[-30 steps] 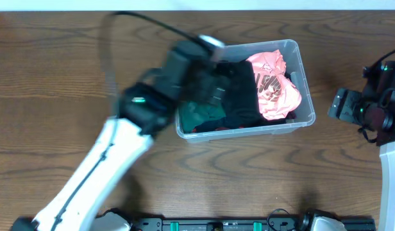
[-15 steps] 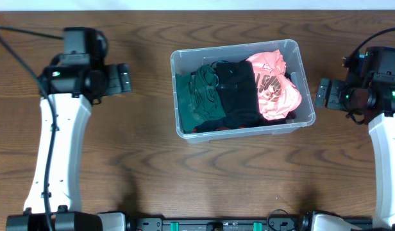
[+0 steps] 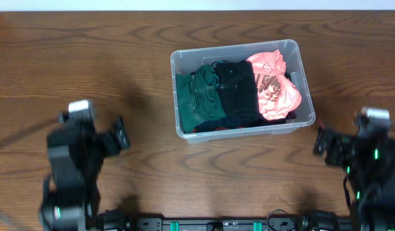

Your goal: Pack container

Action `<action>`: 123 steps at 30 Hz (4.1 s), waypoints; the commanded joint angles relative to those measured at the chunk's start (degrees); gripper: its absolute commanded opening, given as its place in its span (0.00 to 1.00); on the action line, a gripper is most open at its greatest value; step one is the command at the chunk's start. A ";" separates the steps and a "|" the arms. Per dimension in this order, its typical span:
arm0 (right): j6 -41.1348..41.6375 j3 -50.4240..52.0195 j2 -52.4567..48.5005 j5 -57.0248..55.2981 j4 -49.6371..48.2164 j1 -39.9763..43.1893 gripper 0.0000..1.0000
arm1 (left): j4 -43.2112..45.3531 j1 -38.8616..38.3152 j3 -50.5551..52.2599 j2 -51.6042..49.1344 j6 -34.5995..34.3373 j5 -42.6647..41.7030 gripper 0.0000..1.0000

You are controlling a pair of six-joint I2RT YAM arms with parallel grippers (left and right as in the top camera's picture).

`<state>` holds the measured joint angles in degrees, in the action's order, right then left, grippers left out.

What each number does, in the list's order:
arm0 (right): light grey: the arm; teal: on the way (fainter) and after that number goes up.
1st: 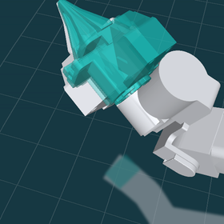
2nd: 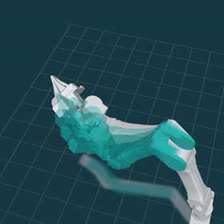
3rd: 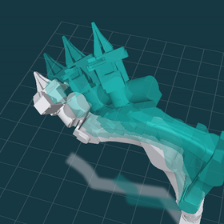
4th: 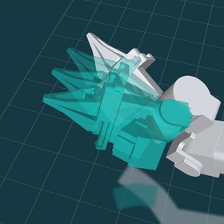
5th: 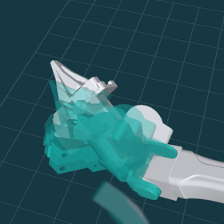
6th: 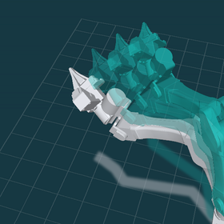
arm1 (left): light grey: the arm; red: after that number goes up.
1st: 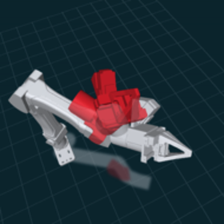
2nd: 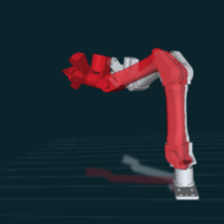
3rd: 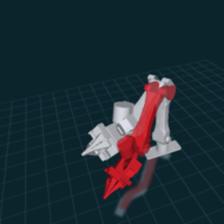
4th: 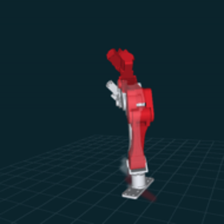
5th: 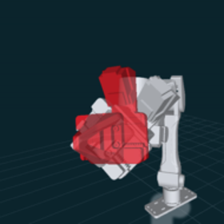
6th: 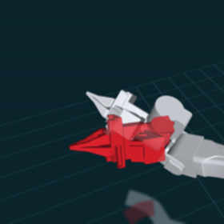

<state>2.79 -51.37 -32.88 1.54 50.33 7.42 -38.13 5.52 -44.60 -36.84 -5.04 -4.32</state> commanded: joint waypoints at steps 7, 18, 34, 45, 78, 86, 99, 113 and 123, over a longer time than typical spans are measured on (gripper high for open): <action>1.86 2.10 12.81 1.51 3.43 -0.42 0.99 | -3.04 0.20 5.88 16.09 -1.25 -0.42 0.98; 1.84 2.10 12.76 1.51 13.79 -0.42 0.99 | -10.49 0.20 5.90 16.20 -1.25 -0.42 0.98; 0.96 4.90 24.55 0.24 15.56 -3.85 0.99 | -12.87 0.20 5.90 16.20 -1.25 -0.42 0.98; -8.28 25.92 32.57 2.16 -17.75 -5.62 0.99 | -12.87 0.20 5.90 16.20 -1.25 -0.42 0.98; -15.28 51.06 32.54 2.56 -46.47 -5.60 0.99 | -12.87 0.20 5.90 16.20 -1.25 -0.42 0.98; -15.28 51.06 32.54 2.56 -46.47 -5.57 0.99 | -12.87 0.20 5.90 16.20 -1.25 -0.42 0.98; -15.28 51.06 32.54 2.56 -46.47 -5.57 0.99 | -12.87 0.20 5.90 16.20 -1.25 -0.42 0.98; -15.28 51.06 30.99 2.56 -46.45 -5.53 0.99 | -12.87 0.15 5.90 16.20 -1.25 -0.42 0.98; -15.28 51.06 30.99 2.56 -46.45 -5.51 0.99 | -12.87 -0.24 5.90 16.20 -1.25 -0.42 0.98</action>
<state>-11.70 -0.49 -1.76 3.49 3.75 2.55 -51.00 5.52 -38.89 -20.82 -6.00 -4.34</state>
